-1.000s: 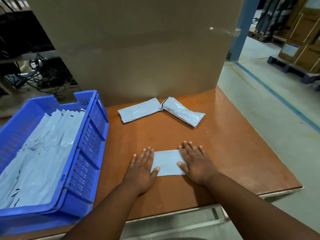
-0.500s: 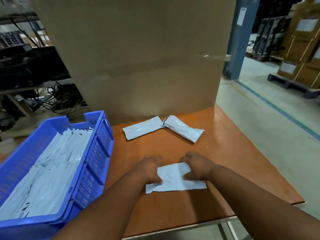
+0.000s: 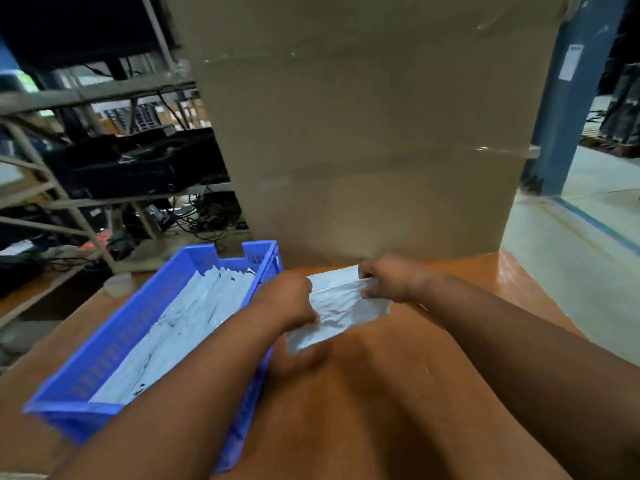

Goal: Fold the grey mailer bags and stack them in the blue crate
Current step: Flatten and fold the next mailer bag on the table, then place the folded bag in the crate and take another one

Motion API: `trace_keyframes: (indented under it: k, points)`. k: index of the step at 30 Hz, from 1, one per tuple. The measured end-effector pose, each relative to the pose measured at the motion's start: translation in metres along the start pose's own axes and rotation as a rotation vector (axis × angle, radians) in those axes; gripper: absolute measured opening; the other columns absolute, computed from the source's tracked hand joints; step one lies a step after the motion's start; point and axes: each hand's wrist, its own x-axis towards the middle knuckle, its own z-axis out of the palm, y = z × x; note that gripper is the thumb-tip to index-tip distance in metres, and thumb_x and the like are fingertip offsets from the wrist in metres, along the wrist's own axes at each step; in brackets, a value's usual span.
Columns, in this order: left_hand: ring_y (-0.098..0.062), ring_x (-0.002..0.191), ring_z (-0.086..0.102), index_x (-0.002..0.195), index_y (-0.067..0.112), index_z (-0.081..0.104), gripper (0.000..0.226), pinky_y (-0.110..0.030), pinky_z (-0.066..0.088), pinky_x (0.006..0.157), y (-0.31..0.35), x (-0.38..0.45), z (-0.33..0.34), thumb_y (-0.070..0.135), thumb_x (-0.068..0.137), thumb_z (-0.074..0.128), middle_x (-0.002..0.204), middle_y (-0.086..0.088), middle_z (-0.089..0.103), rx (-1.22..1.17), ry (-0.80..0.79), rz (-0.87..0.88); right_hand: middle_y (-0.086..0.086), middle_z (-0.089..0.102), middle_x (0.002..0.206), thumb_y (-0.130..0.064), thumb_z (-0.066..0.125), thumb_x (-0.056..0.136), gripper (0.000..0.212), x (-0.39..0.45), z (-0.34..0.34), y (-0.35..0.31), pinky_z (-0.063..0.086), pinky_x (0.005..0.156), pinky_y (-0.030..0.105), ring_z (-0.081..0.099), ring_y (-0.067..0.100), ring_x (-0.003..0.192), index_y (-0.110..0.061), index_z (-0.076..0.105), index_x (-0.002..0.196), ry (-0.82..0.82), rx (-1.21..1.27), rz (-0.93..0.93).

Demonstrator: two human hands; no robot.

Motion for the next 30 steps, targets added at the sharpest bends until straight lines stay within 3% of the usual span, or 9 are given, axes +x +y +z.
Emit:
trace_keyframes:
  k: [4,9,15,20,23,25,27,30]
  points:
    - [-0.026,0.099,0.068,0.090,0.025,0.062,0.027,-0.034,0.050,0.072,-0.056,-0.034,-0.044,0.041,0.077,0.079,0.101,0.001,0.070,0.086,0.116,-0.211,-0.006,0.060,0.088,-0.035,0.075,0.093,0.018,0.063,-0.046,-0.071,0.038,0.069,0.033,0.059,0.023,0.089,-0.025,0.069,0.107,0.045,0.002,-0.142]
    - [-0.021,0.084,0.063,0.093,0.020,0.066,0.034,-0.029,0.045,0.067,-0.127,-0.081,-0.069,0.044,0.077,0.084,0.095,0.001,0.072,0.081,0.013,-0.421,0.001,0.070,0.113,-0.039,0.074,0.094,0.028,0.113,-0.074,-0.182,0.043,0.076,0.033,0.064,0.026,0.105,-0.027,0.070,0.119,0.092,-0.102,-0.360]
    - [-0.023,0.089,0.066,0.077,0.020,0.058,0.049,-0.033,0.048,0.071,-0.178,-0.112,-0.046,0.057,0.071,0.089,0.078,0.003,0.060,-0.015,-0.068,-0.598,-0.004,0.066,0.106,-0.038,0.074,0.091,0.023,0.153,-0.042,-0.277,0.048,0.075,0.034,0.063,0.024,0.098,-0.030,0.067,0.111,0.016,-0.167,-0.497]
    - [-0.026,0.094,0.066,0.088,0.017,0.063,0.053,-0.034,0.050,0.077,-0.194,-0.117,-0.018,0.060,0.071,0.089,0.097,-0.003,0.069,-0.095,-0.131,-0.620,-0.008,0.065,0.104,-0.033,0.075,0.091,0.015,0.176,-0.002,-0.300,0.051,0.079,0.034,0.061,0.017,0.094,-0.031,0.066,0.102,-0.203,-0.089,-0.559]
    - [-0.023,0.076,0.060,0.084,0.017,0.063,0.054,-0.034,0.047,0.070,-0.195,-0.114,-0.005,0.062,0.069,0.090,0.082,0.000,0.063,-0.140,-0.202,-0.594,-0.008,0.067,0.107,-0.031,0.080,0.089,0.022,0.187,0.011,-0.295,0.058,0.089,0.037,0.067,0.019,0.097,-0.030,0.069,0.108,-0.334,-0.111,-0.517]
    - [-0.021,0.068,0.057,0.076,0.019,0.058,0.053,-0.034,0.046,0.068,-0.191,-0.107,0.001,0.059,0.070,0.091,0.076,-0.001,0.061,-0.161,-0.248,-0.579,0.001,0.070,0.109,-0.025,0.081,0.090,0.018,0.195,0.021,-0.288,0.064,0.087,0.044,0.075,0.028,0.098,-0.027,0.070,0.105,-0.422,-0.092,-0.442]
    - [-0.025,0.073,0.061,0.074,0.017,0.056,0.054,-0.036,0.053,0.074,-0.186,-0.102,0.006,0.057,0.071,0.092,0.076,-0.002,0.060,-0.143,-0.315,-0.553,0.013,0.072,0.115,-0.017,0.082,0.090,0.017,0.202,0.033,-0.284,0.065,0.085,0.047,0.077,0.035,0.098,-0.021,0.072,0.103,-0.512,-0.104,-0.368]
    - [-0.029,0.084,0.069,0.076,0.017,0.058,0.048,-0.041,0.061,0.089,-0.181,-0.096,0.016,0.049,0.074,0.093,0.077,-0.002,0.063,-0.144,-0.433,-0.526,0.014,0.075,0.113,-0.014,0.081,0.089,0.018,0.207,0.051,-0.285,0.066,0.083,0.047,0.079,0.033,0.087,-0.020,0.073,0.104,-0.565,-0.188,-0.335]
